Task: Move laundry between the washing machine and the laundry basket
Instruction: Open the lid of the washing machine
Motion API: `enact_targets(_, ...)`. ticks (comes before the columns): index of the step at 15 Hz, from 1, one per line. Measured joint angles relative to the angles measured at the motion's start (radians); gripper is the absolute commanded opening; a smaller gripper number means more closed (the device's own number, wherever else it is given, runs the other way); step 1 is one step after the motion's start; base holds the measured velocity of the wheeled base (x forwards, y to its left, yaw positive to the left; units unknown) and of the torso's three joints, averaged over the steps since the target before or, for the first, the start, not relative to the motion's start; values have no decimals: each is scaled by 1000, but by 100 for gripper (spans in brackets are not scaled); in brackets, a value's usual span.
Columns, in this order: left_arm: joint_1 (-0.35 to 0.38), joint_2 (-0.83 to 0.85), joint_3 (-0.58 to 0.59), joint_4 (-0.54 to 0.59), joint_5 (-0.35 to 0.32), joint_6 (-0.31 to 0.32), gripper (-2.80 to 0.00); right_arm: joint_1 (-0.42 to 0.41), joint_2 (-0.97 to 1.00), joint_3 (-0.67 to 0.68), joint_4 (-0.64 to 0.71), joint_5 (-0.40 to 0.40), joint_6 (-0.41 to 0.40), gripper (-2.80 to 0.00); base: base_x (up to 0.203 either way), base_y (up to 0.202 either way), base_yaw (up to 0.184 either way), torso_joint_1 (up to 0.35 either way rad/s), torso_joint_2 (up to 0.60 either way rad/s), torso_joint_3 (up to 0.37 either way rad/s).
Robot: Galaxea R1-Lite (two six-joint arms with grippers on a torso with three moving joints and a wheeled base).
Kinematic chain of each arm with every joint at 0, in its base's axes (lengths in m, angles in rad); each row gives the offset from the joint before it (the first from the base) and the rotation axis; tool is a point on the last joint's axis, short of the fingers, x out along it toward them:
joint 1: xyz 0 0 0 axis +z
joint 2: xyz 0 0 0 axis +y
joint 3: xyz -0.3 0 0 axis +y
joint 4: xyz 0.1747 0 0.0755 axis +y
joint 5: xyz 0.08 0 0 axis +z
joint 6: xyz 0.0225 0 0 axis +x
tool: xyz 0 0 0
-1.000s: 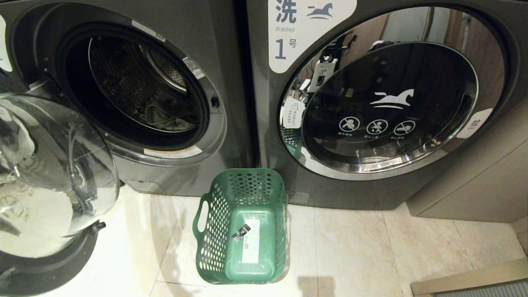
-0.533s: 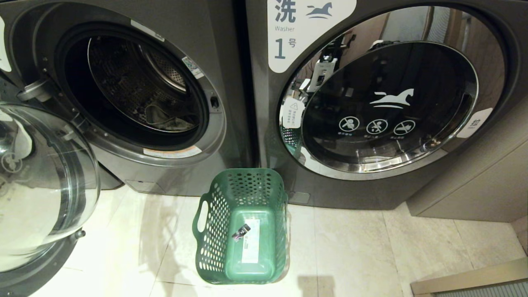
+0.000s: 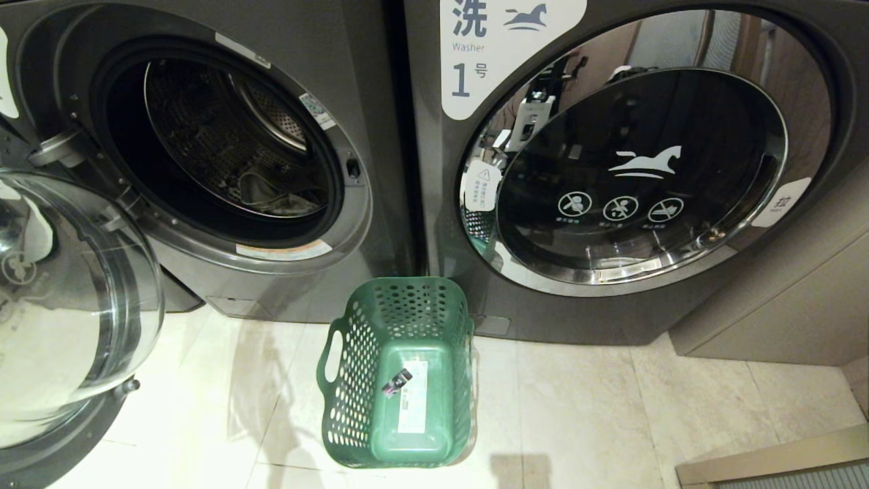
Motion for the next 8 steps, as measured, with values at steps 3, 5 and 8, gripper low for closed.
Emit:
enact_targets(3, -6, 6, 15, -3, 242, 2, -280, 0, 0, 0, 0, 0, 0, -280, 0, 0, 0, 0, 0, 0)
enact_targets(5, -25, 10, 20, 5, 391, 14, -280, 0, 0, 0, 0, 0, 0, -280, 0, 0, 0, 0, 0, 0)
enact_targets(8, -64, 25, 26, 32, 569, 25, -280, 0, 0, 0, 0, 0, 0, -280, 0, 0, 0, 0, 0, 0)
